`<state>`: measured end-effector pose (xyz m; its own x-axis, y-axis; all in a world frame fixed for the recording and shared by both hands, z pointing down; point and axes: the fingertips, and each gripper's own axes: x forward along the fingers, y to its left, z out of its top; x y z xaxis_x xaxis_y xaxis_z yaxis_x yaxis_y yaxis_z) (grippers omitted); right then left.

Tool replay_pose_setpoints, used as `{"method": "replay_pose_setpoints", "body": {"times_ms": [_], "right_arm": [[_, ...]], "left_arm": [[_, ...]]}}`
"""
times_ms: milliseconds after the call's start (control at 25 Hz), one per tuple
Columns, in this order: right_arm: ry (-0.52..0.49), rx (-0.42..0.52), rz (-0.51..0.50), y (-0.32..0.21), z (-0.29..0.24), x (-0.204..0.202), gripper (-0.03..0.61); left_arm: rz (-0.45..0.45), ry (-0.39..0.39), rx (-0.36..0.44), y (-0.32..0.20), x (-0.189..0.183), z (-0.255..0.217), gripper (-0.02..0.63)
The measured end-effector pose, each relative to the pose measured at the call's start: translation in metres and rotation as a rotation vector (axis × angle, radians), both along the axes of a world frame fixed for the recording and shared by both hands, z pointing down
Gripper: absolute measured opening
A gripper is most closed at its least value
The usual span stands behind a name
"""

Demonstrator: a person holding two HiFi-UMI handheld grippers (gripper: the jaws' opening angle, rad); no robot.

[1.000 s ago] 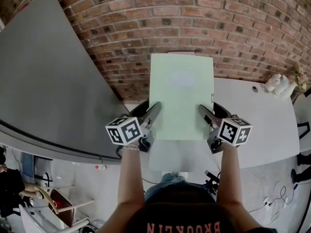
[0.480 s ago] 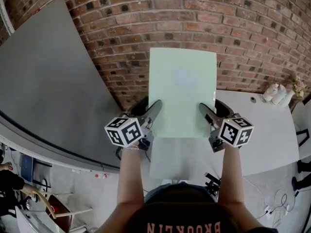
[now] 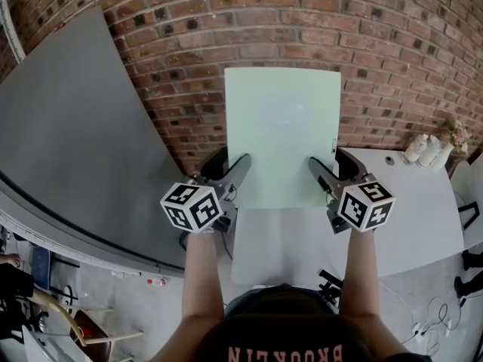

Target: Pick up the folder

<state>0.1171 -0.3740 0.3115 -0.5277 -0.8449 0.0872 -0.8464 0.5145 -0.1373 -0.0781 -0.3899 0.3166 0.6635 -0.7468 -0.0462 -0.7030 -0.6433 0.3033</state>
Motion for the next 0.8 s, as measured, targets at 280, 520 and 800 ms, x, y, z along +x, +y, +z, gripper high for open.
{"method": "replay_pose_setpoints", "body": {"times_ms": [280, 520, 800], "right_arm": [[0.033, 0.069, 0.021, 0.002, -0.017, 0.002, 0.287], [0.080, 0.114, 0.041, 0.002, -0.026, 0.004, 0.287], [0.086, 0.144, 0.047, 0.003, -0.032, 0.006, 0.290]], "left_arm": [[-0.009, -0.030, 0.066, 0.000, 0.004, -0.015, 0.276], [-0.021, -0.072, 0.119, 0.000, 0.007, -0.024, 0.275], [-0.030, -0.073, 0.148, 0.000, 0.008, -0.030, 0.273]]}}
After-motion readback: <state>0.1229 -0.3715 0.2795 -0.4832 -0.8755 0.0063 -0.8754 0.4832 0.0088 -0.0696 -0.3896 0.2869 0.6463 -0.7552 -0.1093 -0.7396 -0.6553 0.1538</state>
